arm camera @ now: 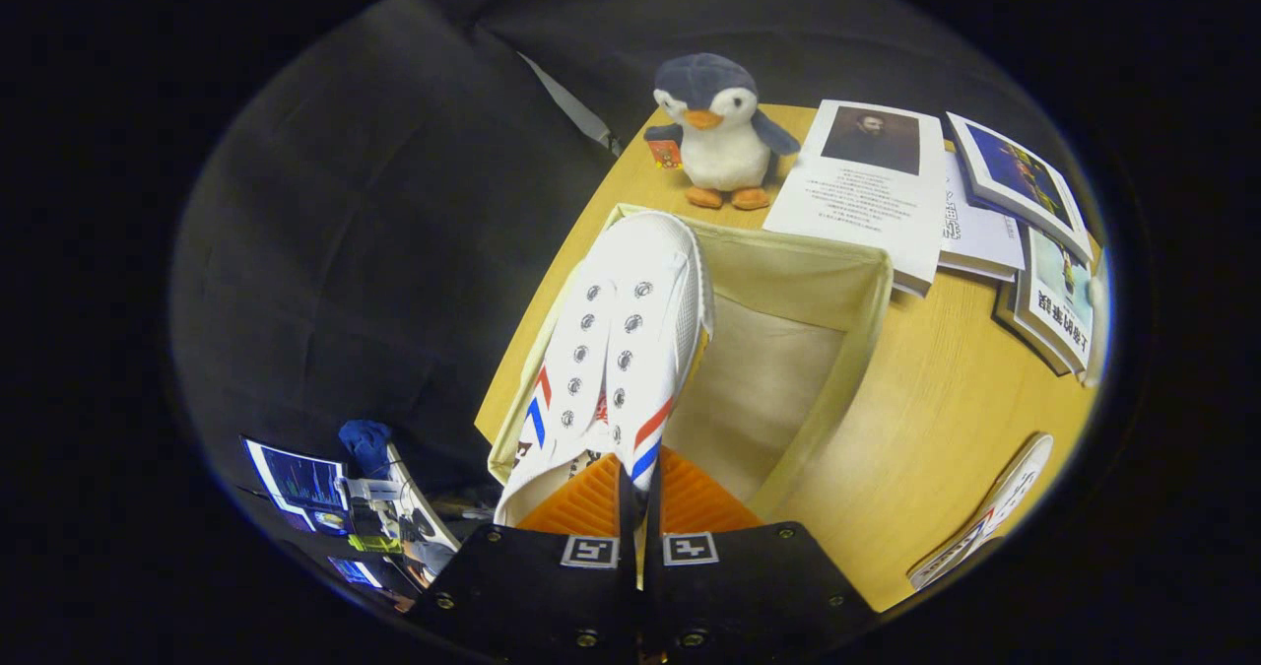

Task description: Open the storage box then place both shoes into the box .Put the left shoe in first, then the right shoe, with the right side of both shoes facing outward in a uniform manner.

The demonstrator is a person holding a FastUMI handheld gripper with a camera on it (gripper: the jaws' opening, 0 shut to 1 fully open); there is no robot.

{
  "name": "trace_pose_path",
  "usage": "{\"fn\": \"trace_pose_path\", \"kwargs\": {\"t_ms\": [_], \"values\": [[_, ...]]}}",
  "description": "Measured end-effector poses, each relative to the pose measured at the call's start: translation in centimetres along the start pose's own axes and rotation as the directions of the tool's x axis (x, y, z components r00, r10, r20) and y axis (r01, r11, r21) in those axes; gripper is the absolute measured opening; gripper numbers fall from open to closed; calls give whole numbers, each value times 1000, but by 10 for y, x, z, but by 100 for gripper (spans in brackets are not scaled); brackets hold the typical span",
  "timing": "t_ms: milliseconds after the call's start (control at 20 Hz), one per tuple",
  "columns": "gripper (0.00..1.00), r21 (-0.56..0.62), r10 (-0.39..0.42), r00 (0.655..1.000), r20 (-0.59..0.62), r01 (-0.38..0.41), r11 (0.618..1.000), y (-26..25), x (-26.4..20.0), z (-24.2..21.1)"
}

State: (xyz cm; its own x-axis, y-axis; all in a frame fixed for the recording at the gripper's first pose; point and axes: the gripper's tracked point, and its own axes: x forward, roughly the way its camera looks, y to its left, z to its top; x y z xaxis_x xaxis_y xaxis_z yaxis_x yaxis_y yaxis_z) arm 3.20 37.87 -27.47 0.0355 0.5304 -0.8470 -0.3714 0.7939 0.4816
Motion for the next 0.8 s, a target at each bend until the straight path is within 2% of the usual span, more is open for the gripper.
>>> {"fn": "trace_pose_path", "kwargs": {"t_ms": [150,250,300,400,800], "values": [[2,-19,-36,999,-3,36,999,-1,12,3],[4,-30,-18,1000,-5,18,999,2,20,1],[35,-24,14,1000,15,-14,1000,7,18,7],[96,-27,-6,998,63,8,1000,2,3,16],[97,19,-5,983,182,2,1000,-19,-64,34]]}}
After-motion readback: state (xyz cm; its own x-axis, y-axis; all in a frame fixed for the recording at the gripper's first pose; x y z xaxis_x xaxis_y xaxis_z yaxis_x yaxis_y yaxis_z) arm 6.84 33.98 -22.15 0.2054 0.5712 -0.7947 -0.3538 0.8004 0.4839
